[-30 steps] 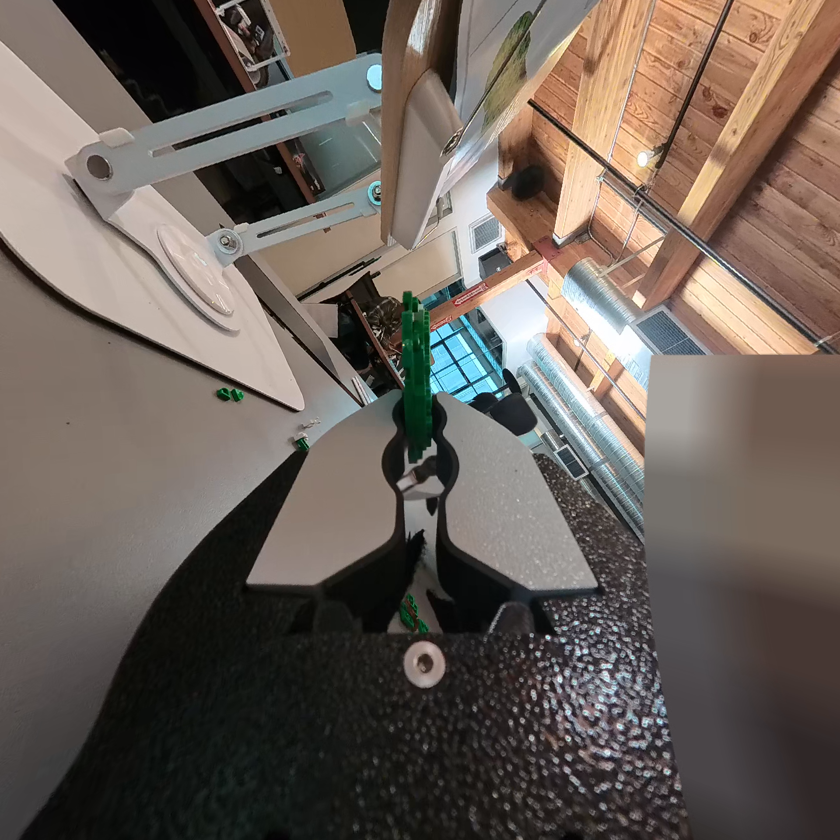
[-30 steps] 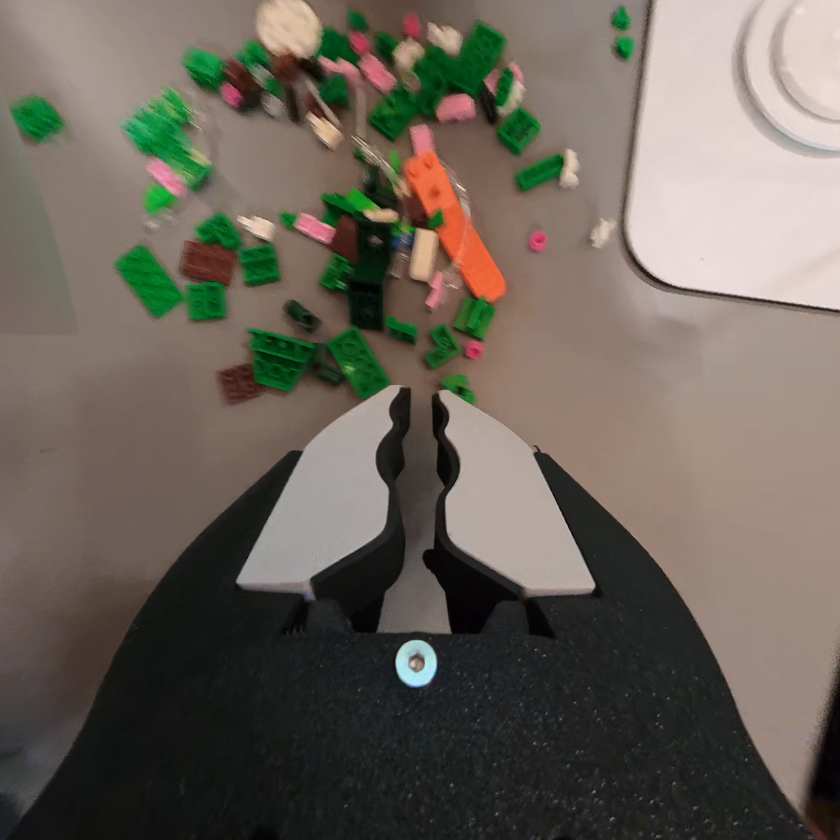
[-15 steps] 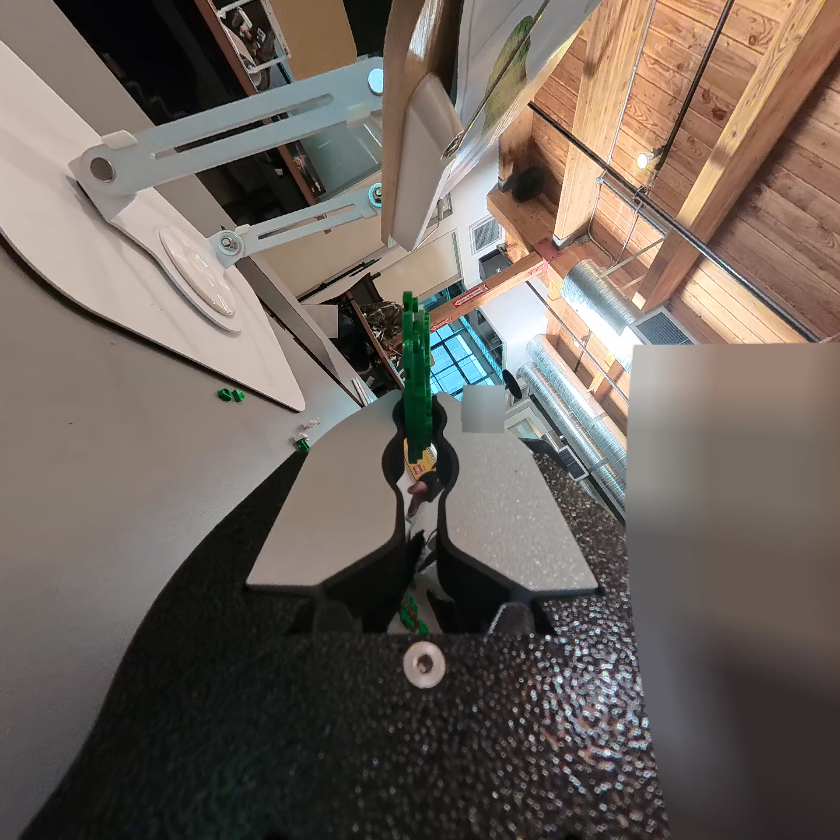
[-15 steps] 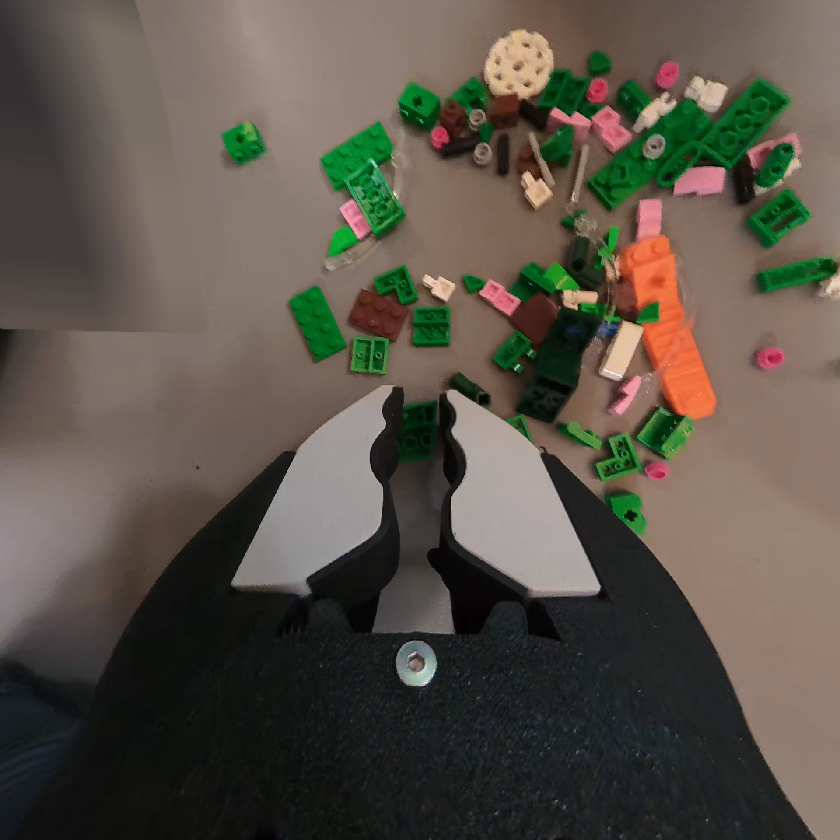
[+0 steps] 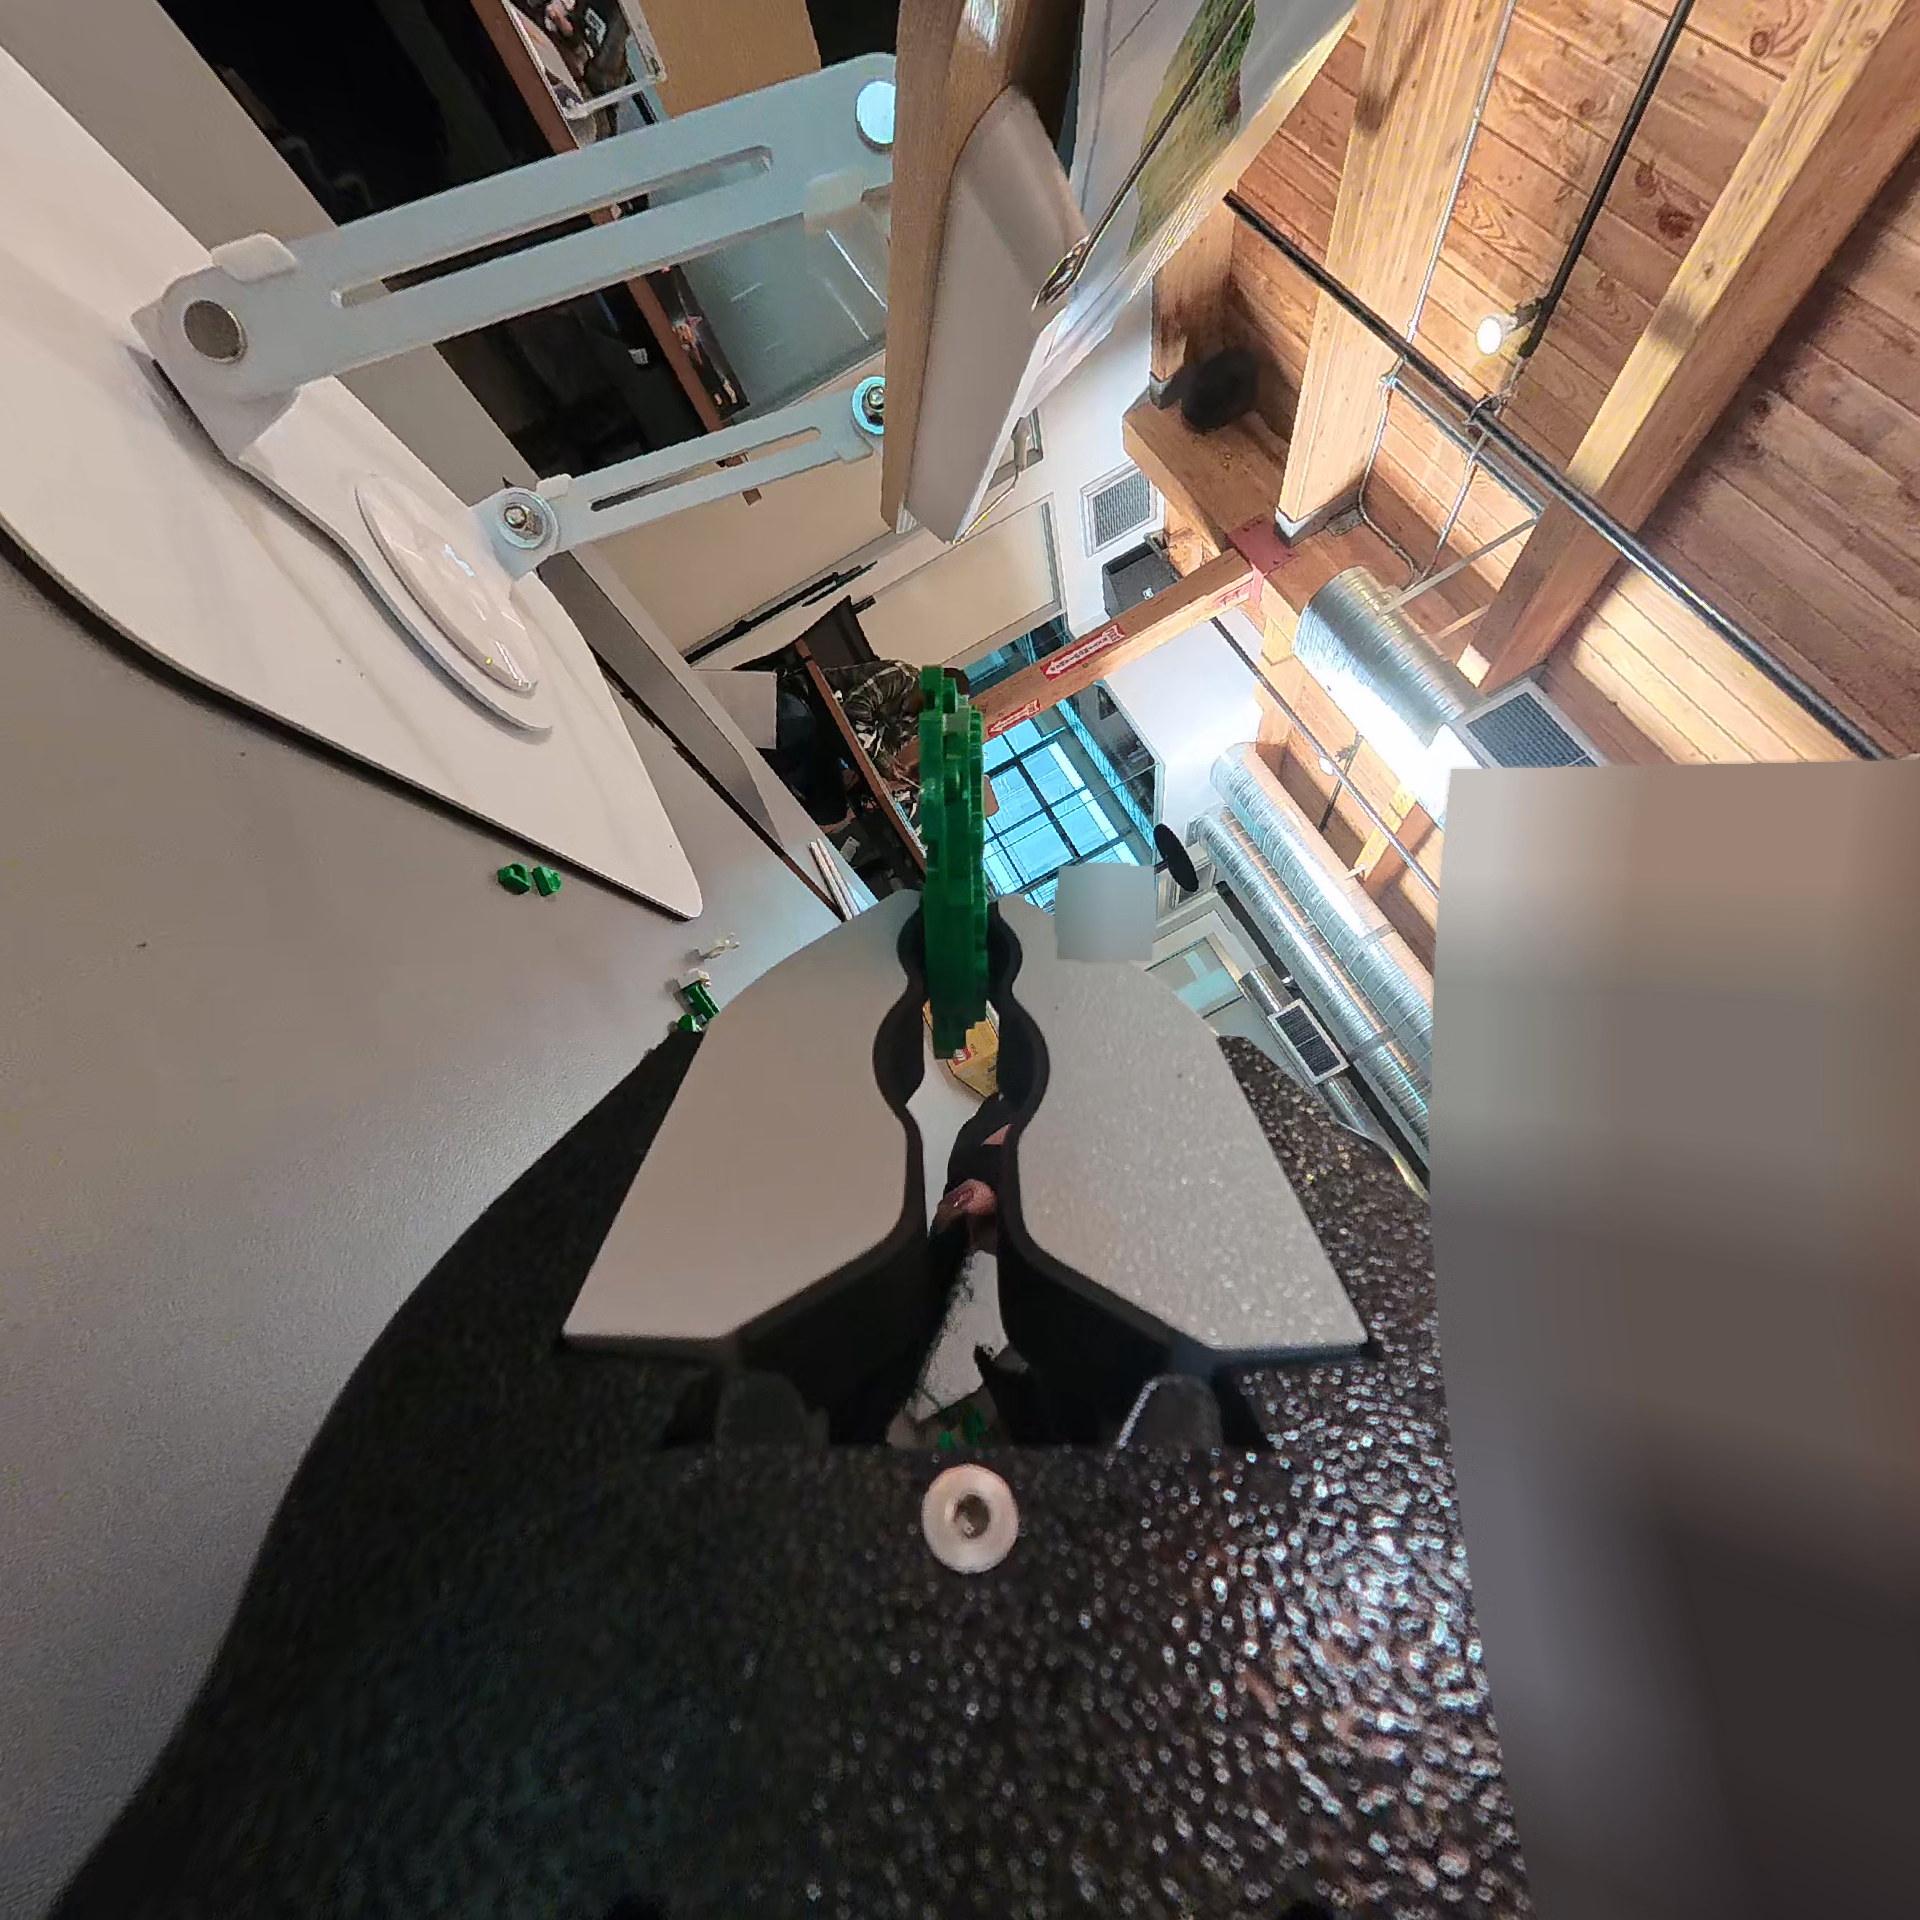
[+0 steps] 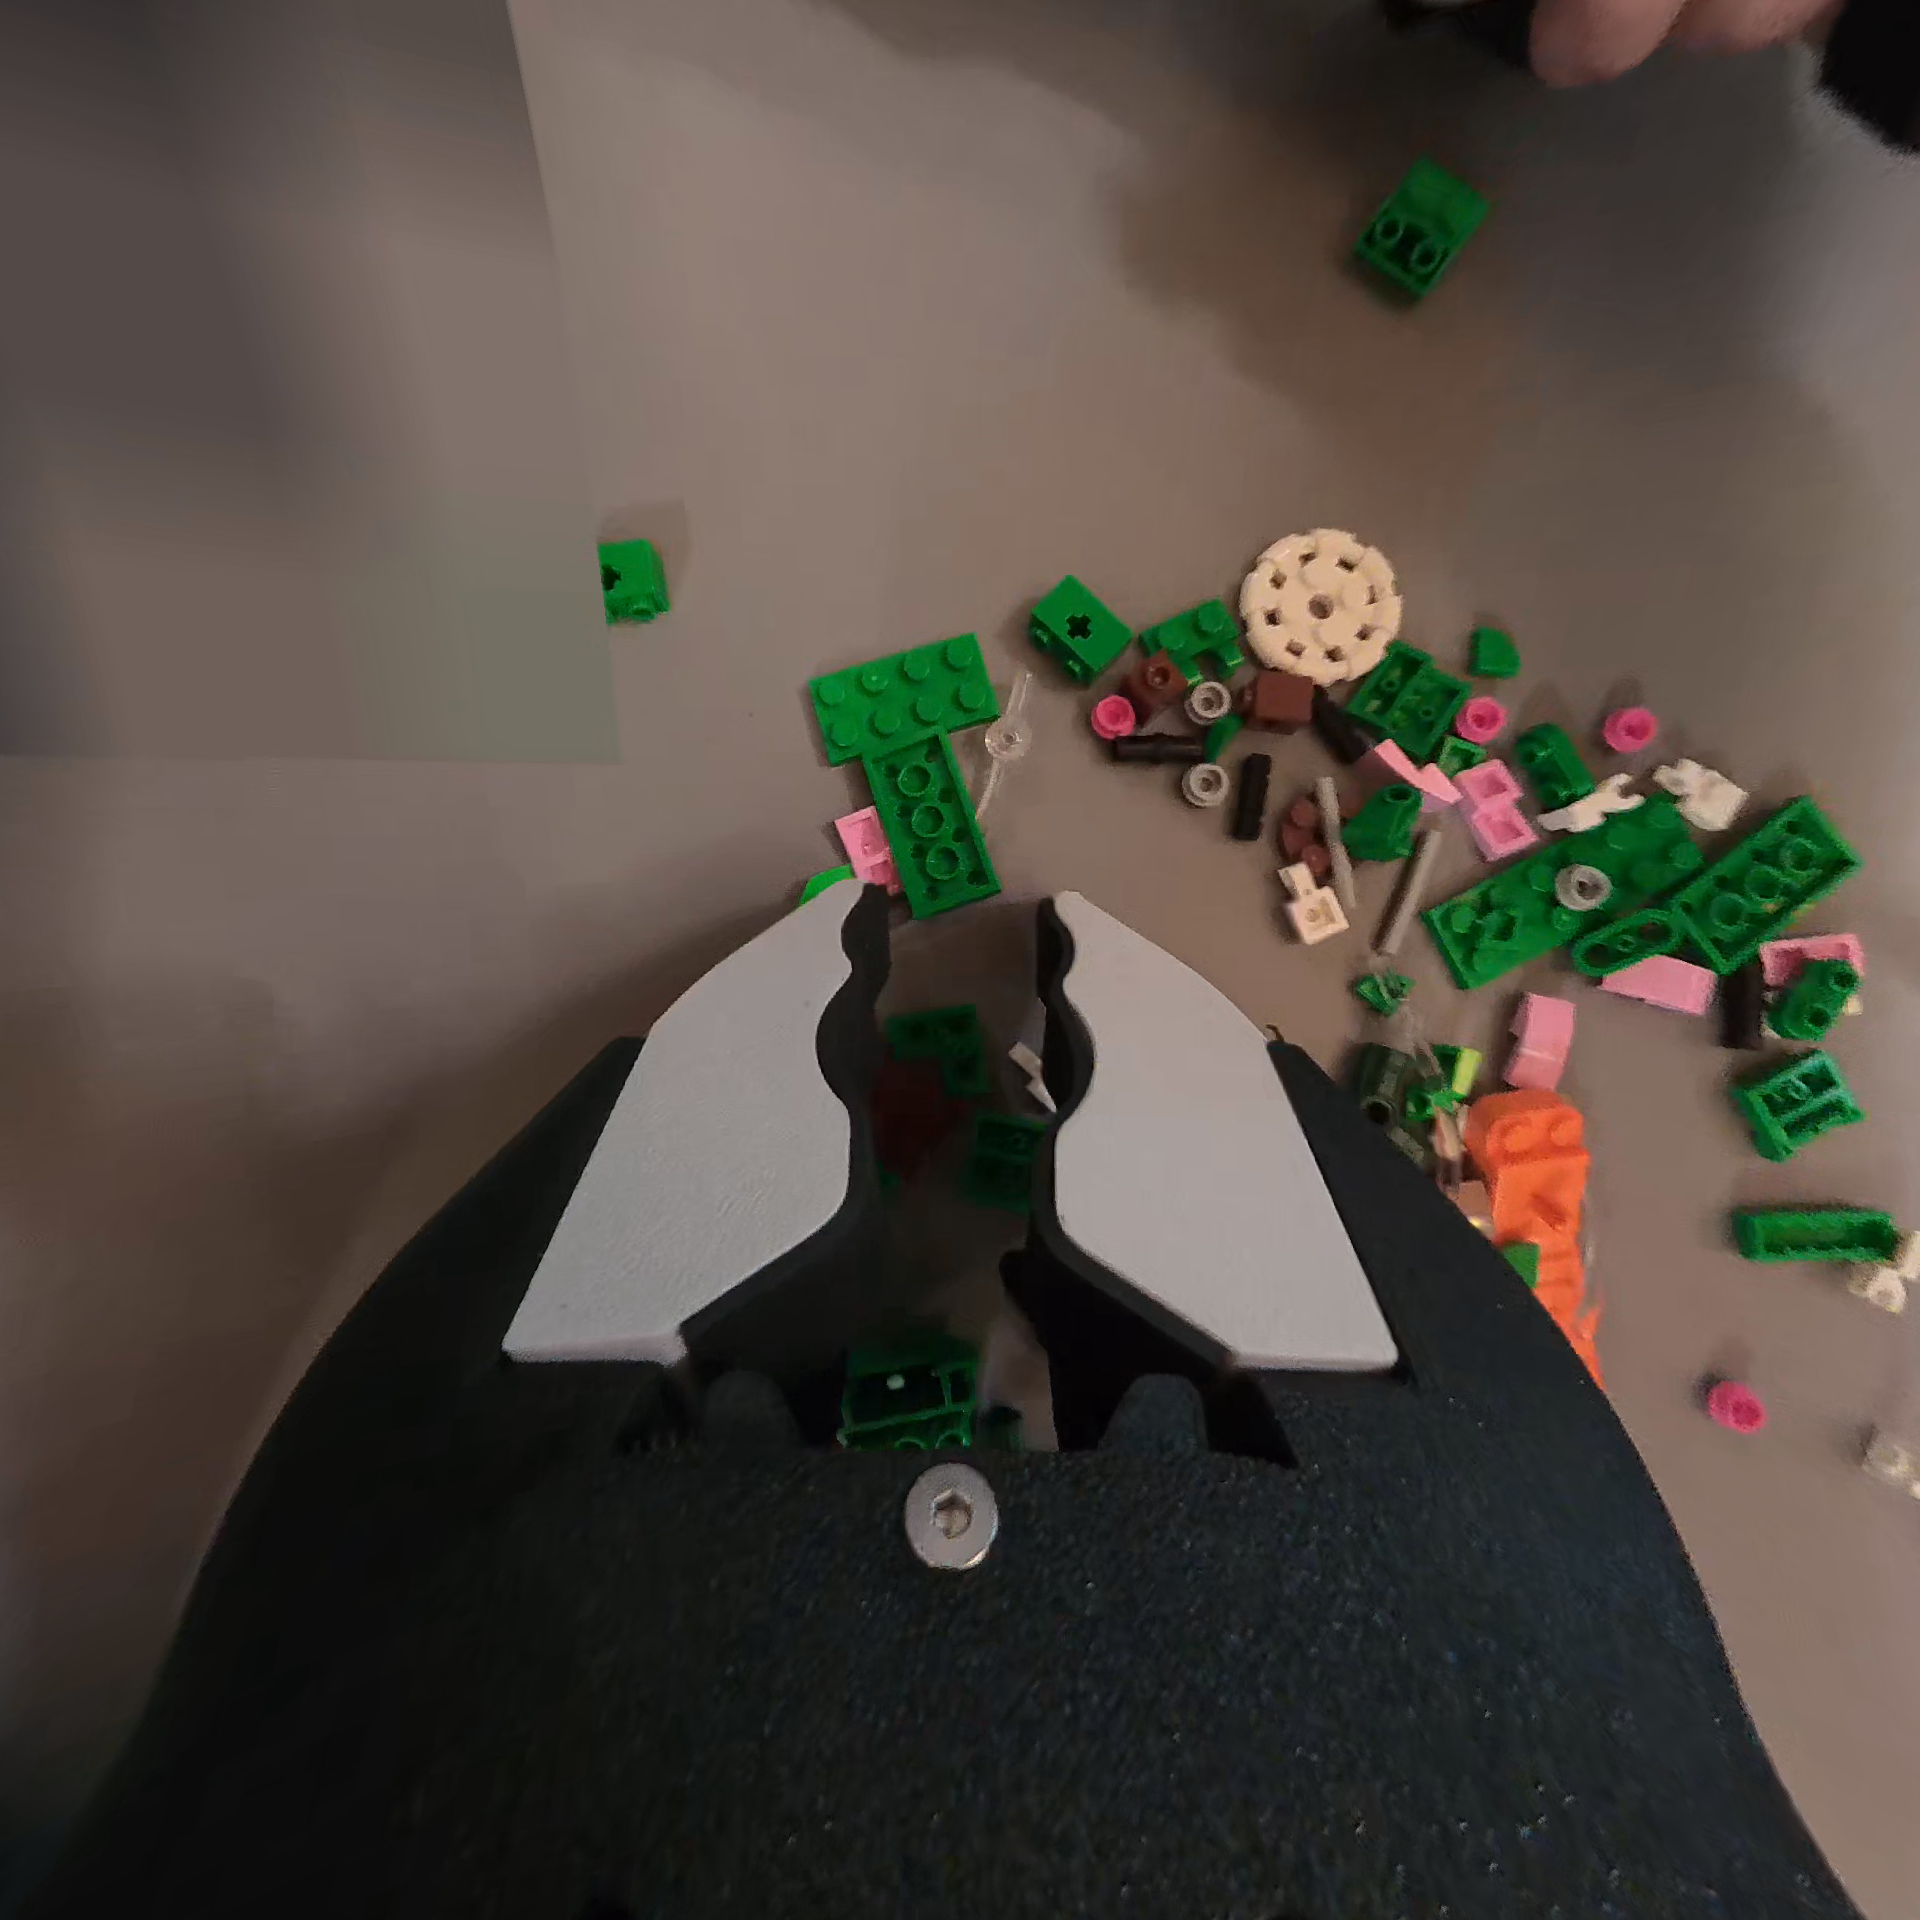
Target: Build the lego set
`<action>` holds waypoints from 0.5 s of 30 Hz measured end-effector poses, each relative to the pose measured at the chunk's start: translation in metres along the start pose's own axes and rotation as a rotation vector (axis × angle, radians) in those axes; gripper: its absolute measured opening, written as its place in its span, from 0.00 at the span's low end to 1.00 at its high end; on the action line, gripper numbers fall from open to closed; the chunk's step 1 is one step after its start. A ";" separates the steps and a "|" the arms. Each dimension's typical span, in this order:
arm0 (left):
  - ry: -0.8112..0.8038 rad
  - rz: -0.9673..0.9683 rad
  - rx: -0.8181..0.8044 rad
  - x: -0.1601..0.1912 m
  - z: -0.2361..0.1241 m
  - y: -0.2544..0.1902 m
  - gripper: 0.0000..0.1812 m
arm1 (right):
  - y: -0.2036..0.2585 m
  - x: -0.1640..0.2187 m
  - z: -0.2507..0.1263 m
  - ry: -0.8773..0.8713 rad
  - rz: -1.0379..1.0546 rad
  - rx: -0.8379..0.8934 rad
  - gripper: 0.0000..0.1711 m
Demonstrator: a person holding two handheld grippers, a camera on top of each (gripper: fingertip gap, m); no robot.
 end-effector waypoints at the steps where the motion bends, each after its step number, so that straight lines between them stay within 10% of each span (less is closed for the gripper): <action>1: 0.001 0.001 0.001 0.000 0.000 0.000 0.04 | 0.001 -0.001 0.002 0.005 -0.006 -0.015 0.15; 15: 0.001 0.003 -0.001 0.000 0.000 0.000 0.04 | 0.000 0.009 -0.020 0.018 0.058 -0.109 0.10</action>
Point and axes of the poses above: each gripper's, where its closed fingertips meet, z out along the fingers, x out of its underside, y = z × x across the jaws, the point moved 8 cm from there along -z, back along the fingers, and after that the axes turned 12 degrees about x, right-handed, at the moved point
